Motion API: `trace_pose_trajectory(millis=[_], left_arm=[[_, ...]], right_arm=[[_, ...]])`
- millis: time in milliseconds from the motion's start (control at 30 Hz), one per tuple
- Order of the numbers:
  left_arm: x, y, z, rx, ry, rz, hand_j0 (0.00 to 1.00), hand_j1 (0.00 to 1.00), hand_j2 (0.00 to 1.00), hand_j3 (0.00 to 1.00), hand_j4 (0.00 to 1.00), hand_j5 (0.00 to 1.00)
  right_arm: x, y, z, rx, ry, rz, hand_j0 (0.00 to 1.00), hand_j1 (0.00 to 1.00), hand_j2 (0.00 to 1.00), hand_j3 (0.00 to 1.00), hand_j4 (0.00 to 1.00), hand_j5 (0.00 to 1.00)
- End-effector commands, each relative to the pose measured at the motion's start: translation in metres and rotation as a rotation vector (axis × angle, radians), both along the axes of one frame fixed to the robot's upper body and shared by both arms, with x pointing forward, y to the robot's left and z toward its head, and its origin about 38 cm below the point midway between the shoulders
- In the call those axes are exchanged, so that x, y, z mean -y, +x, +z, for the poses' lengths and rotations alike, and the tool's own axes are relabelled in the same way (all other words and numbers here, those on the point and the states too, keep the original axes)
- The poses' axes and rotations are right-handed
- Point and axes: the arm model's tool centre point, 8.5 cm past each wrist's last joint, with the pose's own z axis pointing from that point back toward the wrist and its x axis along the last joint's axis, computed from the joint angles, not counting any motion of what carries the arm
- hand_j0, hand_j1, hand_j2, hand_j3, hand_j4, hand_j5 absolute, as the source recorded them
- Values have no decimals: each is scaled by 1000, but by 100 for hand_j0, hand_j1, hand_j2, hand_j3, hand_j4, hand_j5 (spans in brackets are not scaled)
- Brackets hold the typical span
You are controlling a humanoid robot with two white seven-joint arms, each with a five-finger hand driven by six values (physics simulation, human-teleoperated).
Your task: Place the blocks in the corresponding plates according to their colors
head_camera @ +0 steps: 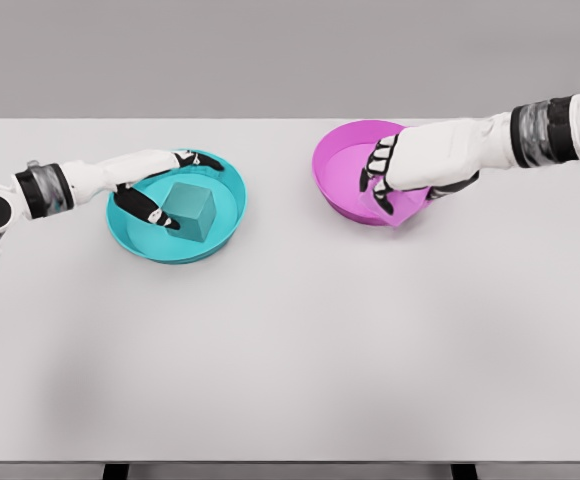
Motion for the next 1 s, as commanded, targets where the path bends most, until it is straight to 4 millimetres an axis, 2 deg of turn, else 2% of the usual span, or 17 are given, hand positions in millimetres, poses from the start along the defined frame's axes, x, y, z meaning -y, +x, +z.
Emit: trace_pose_trajectory(millis=[0, 67, 167, 267, 367, 400, 433, 467, 600, 700, 733, 800, 833, 867, 900, 933, 967], left_arm=[[3, -1, 8, 20, -14, -14, 100, 100, 100, 100, 100, 100], [3, -3, 23, 59, -20, -31, 100, 100, 100, 100, 100, 100], [-15, -17, 67, 186, -16, -63, 100, 100, 100, 100, 100, 100], [-51, -34, 96, 206, -95, -34, 100, 100, 100, 100, 100, 100], [-84, -55, 102, 217, -162, 25, 100, 100, 100, 100, 100, 100], [-94, -63, 99, 210, -158, 46, 100, 100, 100, 100, 100, 100], [-99, -66, 94, 201, -161, 59, 100, 100, 100, 100, 100, 100], [-102, -69, 86, 182, -168, 69, 100, 100, 100, 100, 100, 100], [-118, -88, 52, 104, -191, 122, 100, 100, 100, 100, 100, 100], [-120, -109, 11, -4, -224, 144, 100, 100, 100, 100, 100, 100], [-122, -113, 4, -22, -226, 151, 100, 100, 100, 100, 100, 100], [-134, -120, 5, -16, -225, 182, 100, 100, 100, 100, 100, 100], [-143, -125, 4, -12, -233, 209, 100, 100, 100, 100, 100, 100], [-149, -128, 5, -5, -237, 226, 100, 100, 100, 100, 100, 100], [-149, -129, 4, -7, -237, 228, 100, 100, 100, 100, 100, 100], [-148, -129, 4, -6, -240, 227, 100, 100, 100, 100, 100, 100], [-148, -129, 5, -5, -241, 227, 100, 100, 100, 100, 100, 100]], right_arm=[[13, 13, 5, 3, 19, -62, 47, 47, 47, 47, 47, 47], [14, 21, 5, 2, 23, -81, 47, 47, 47, 47, 47, 47], [6, 34, 4, -4, 34, -95, 47, 47, 47, 47, 47, 47], [-6, 44, 6, -2, 41, -94, 48, 48, 48, 48, 48, 48], [-12, 47, 7, 4, 33, -87, 49, 49, 49, 49, 49, 49], [-12, 48, 5, 3, 30, -93, 51, 51, 51, 51, 51, 51], [-13, 48, 3, 0, 26, -89, 61, 61, 61, 61, 61, 61], [-14, 48, 1, -5, 20, -86, 99, 99, 99, 99, 99, 99], [-16, 48, 2, -4, 24, -83, 100, 100, 100, 100, 100, 100], [-16, 49, 7, 4, 27, -84, 100, 100, 100, 100, 100, 100], [-16, 49, 9, 8, 30, -84, 100, 100, 100, 100, 100, 100], [-11, 50, 15, 16, 36, -94, 100, 100, 100, 100, 100, 100], [-3, 50, 15, 17, 34, -111, 100, 100, 100, 100, 100, 100], [16, 48, 19, 18, 33, -145, 100, 100, 100, 100, 100, 100], [23, 47, 19, 12, 40, -158, 100, 100, 100, 100, 100, 100], [44, 45, 29, 10, 79, -201, 100, 100, 100, 100, 100, 100], [54, 44, 33, 13, 96, -223, 100, 100, 100, 100, 100, 100]])
